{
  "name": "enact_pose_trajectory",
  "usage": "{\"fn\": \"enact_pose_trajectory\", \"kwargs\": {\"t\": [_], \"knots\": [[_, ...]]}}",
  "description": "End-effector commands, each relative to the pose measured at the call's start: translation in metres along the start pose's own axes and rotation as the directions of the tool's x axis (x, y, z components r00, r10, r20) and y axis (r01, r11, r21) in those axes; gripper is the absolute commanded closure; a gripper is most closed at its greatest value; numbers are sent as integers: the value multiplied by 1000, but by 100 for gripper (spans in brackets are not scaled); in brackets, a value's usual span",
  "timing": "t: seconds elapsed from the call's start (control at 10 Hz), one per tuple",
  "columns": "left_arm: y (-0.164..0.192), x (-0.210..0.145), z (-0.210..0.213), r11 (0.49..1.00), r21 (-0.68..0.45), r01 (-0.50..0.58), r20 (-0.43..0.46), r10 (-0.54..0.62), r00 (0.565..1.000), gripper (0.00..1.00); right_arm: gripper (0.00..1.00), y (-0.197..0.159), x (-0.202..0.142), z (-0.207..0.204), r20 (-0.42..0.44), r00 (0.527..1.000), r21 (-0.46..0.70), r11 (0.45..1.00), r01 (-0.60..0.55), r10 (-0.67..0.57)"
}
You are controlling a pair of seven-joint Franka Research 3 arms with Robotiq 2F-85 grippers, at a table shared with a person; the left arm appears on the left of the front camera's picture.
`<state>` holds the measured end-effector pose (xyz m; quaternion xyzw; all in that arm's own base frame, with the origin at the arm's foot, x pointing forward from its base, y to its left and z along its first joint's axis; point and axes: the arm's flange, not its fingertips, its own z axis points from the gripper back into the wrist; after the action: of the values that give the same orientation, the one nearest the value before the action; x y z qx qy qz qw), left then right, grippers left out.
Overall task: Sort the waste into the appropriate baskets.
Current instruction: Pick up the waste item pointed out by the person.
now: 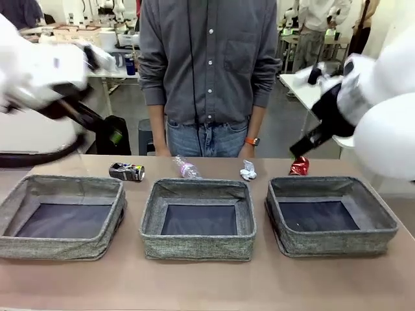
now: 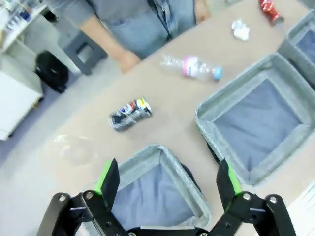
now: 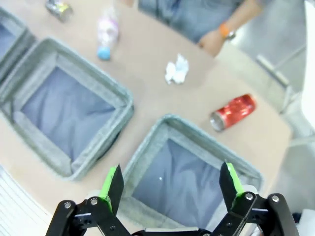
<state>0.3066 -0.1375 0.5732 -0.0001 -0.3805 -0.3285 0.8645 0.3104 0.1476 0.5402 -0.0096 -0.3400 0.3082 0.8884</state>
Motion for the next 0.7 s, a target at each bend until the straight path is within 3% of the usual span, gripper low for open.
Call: {"fn": "enact_pose_trajectory", "kwargs": {"t": [0.0,0.1,0.2,0.3,0.4,0.5,0.6], "knots": [[-8,-61,-4,998,61,-25,-56,28,998,0,0,30,-61,23,61,998,-204,978,40,-28],[0,0,0,1000,0,0,0,0,1000,0,0,0,0,0,0,1000,0,1000,0,0],[0,0,0,1000,0,0,0,0,1000,0,0,8,1,37,46,999,-67,998,-4,7],[4,-5,31,1000,26,-9,8,8,1000,0,0,13,0,10,-58,995,-40,996,-84,82],[3,-8,20,991,-135,-7,-30,3,1000,0,0,11,-1,0,-113,992,49,997,-59,64],[9,-11,19,964,-255,-76,-101,52,994,0,0,5,-6,0,-121,991,202,979,-27,53],[20,-19,17,874,-457,-168,-194,87,977,0,0,-2,-11,0,-113,993,364,931,18,25]]}}
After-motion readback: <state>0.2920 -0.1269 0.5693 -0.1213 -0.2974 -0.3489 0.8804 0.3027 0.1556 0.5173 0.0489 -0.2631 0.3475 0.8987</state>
